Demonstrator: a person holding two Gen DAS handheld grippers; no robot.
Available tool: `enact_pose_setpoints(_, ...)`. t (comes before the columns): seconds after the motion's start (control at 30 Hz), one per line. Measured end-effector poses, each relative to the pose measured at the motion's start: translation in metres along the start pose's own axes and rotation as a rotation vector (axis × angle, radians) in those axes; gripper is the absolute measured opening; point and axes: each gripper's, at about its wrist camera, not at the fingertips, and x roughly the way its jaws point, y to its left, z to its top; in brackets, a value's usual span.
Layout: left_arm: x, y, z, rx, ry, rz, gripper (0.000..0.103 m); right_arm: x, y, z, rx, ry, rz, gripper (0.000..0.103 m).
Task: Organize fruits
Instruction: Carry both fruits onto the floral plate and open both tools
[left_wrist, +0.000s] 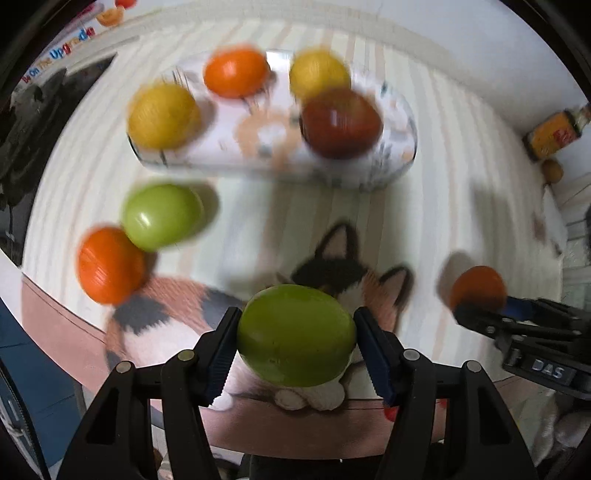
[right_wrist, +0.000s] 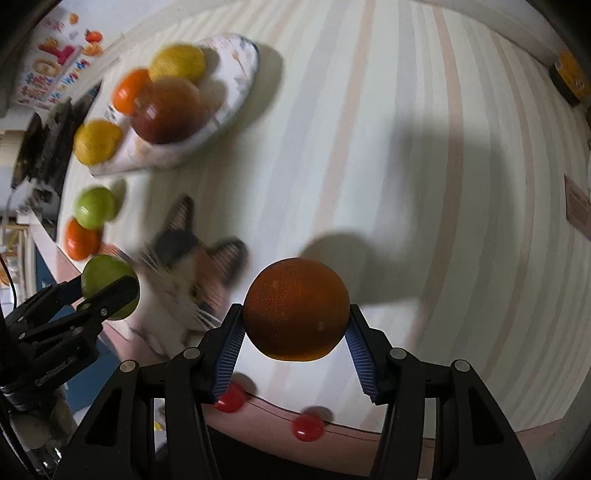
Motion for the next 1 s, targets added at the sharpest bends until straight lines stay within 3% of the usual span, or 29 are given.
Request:
enact_pose_setpoints(0.17,-0.057,0.021,0.044,-0.007,-0.112,-0.013,0.06,-0.028,0.024,0.047,-0.002,-0.085,0.056,0.057)
enact_pose_setpoints(0.3,-0.078,0.042,0.096,-0.035,-0.176,0.012,0.06,-0.035,0.04,0.098,0.014,-0.129,0.061,0.057)
enact_pose_setpoints(0.5,-0.058,0.073,0.173,-0.036,-0.175,0.083,0.06,-0.014,0.053,0.156,0.041,-0.098,0.026,0.057)
enact_pose_setpoints(0.67,-0.015,0.093,0.213,-0.068,-0.059,0.085,0.06,0.009,0.059,0.172,0.057,-0.057,-0.008,0.057)
enact_pose_setpoints(1.0,0.029,0.097,0.217,-0.073,0.11,0.08,0.06,0.019,0.061,0.175,0.067,-0.015,-0.004,0.058)
